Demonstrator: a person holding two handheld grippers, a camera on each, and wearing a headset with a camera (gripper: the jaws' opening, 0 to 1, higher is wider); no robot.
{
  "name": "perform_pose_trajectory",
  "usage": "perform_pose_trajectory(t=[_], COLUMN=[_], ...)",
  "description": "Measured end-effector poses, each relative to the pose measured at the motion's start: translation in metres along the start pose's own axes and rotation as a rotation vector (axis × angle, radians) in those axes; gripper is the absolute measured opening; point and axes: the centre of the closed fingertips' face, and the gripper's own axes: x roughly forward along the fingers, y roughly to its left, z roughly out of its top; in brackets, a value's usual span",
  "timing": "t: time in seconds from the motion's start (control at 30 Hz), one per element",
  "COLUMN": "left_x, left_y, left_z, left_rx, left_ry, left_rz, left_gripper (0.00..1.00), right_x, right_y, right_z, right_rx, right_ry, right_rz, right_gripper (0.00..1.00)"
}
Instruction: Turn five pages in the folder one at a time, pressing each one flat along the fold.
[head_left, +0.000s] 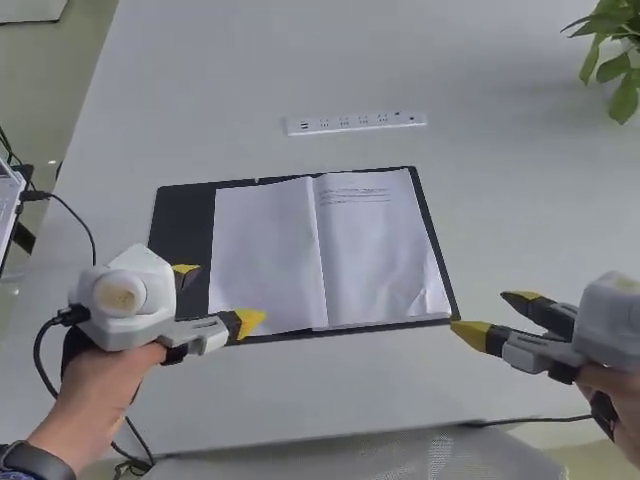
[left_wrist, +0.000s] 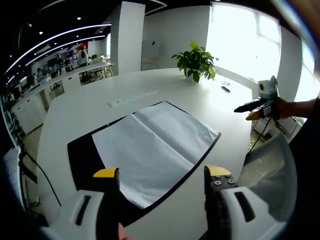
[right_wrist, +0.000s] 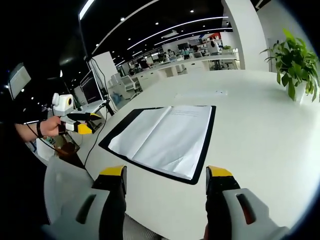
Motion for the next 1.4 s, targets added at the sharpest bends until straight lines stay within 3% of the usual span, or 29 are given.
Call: perform_pose_trajectory(t=[0.27, 0.8, 1.17, 1.3, 1.4], left_x=[0.031, 0.111, 0.155, 0.171, 0.186], left_y=[-0.019, -0.093, -0.125, -0.13, -0.131], left_z=[0.021, 0.051, 0.04, 0.034, 0.021], left_rx=[0.04, 0.175, 0.193, 0.177, 0.167], left_ry=[-0.006, 0.017, 0.07, 0.083, 0.119], left_rz=[-0.078, -0.247, -0.299, -0.296, -0.284], left_gripper=[0.67, 0.64, 0.64, 0.63, 0.62], right_x=[0.002, -0.003, -0.003, -0.006, -0.01], right_y=[-0.005, -0.005, -0.004, -0.004, -0.007], right_z=[-0.004, -0.011, -0.016, -0.021, -0.025], right_rx=[0.007, 0.021, 0.039, 0.054, 0.067], right_ry=[0.008, 0.014, 0.01, 0.013, 0.013], right_rz=[-0.006, -0.003, 0.007, 0.009, 0.005], right_gripper=[0.62, 0.6, 0.6, 0.58, 0.58])
